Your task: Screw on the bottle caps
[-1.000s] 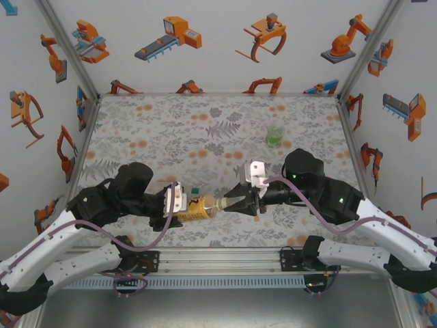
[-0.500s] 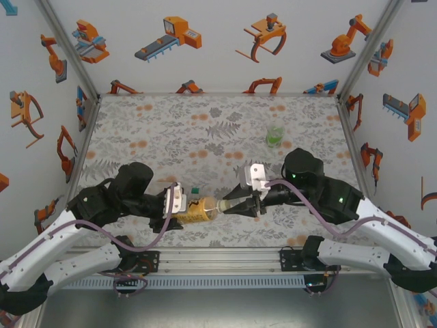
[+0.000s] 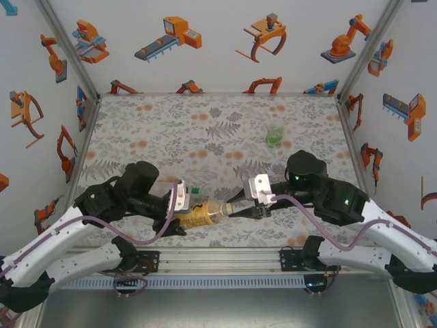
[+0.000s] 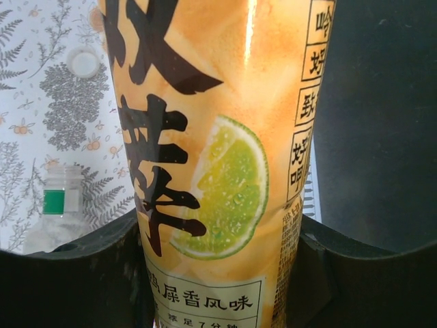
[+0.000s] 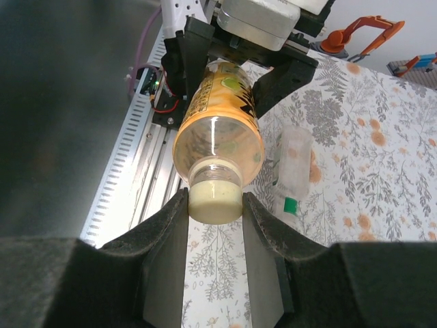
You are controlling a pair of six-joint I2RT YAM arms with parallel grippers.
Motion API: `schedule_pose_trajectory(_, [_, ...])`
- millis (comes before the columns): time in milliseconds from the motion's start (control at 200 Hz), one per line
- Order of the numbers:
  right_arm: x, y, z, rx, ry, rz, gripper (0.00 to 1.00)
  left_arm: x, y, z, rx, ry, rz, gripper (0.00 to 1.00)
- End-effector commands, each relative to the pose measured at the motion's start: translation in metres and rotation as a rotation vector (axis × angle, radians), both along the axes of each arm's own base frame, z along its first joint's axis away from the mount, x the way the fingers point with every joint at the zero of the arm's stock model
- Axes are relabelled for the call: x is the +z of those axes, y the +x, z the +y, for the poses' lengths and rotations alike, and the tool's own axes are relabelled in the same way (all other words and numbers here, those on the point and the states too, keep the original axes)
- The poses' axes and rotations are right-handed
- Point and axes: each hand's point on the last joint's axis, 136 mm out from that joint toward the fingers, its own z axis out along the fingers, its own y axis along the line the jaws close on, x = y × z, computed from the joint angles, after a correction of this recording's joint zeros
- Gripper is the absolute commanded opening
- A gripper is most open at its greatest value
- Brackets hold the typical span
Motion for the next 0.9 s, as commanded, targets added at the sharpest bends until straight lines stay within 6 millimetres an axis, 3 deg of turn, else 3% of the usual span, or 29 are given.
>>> schedule_pose_trajectory(0, [0.000,-0.003,0.000,0.019,-0.014,-0.027,0.00,0.025,-0.011,-0.011,-0.070,-0.099,0.028,0.00])
schedule_pose_trajectory(896, [-0.012,0.004,0.007,-0.041,-0.184,-0.073,0.00,0.011,-0.016,-0.016,-0.097,-0.004,0.172,0.00])
